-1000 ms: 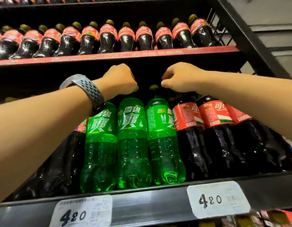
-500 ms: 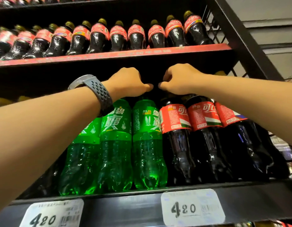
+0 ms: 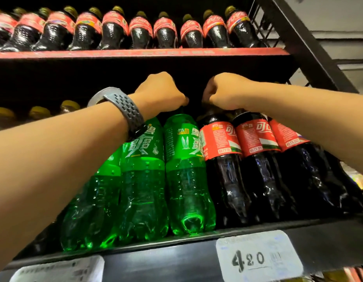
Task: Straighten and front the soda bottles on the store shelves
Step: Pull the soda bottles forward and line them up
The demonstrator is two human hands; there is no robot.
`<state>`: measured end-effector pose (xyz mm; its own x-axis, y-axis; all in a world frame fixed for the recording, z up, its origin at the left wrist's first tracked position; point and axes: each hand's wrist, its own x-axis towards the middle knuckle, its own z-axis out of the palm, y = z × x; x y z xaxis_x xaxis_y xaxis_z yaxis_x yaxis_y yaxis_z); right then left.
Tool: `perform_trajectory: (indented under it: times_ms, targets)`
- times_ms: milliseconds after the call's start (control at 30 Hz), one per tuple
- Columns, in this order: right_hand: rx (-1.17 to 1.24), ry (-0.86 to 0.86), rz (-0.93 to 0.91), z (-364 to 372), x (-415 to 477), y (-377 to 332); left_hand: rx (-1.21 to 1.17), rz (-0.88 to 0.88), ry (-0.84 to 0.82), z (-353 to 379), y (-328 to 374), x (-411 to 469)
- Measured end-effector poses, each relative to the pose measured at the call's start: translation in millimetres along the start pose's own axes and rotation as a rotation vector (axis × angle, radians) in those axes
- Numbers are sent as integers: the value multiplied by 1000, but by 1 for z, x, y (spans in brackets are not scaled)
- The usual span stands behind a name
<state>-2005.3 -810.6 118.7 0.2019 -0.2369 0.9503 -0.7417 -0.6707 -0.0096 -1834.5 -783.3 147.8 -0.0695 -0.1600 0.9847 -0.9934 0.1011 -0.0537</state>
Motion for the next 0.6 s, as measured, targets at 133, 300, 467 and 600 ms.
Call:
perform_trajectory:
  times_ms: [133,300,467,600]
  targets:
    - [20,9,-8,0,1,-1,-5,-3,3,4,-1,1]
    - [25,41,-24,2,3,2,33,-9,-5,4,2,1]
    - [-50,67,-28,6,7,2,72,-25,-23,2,4,0]
    - [-47,63,-40,10,5,3,103,0,-33,0,2,-4]
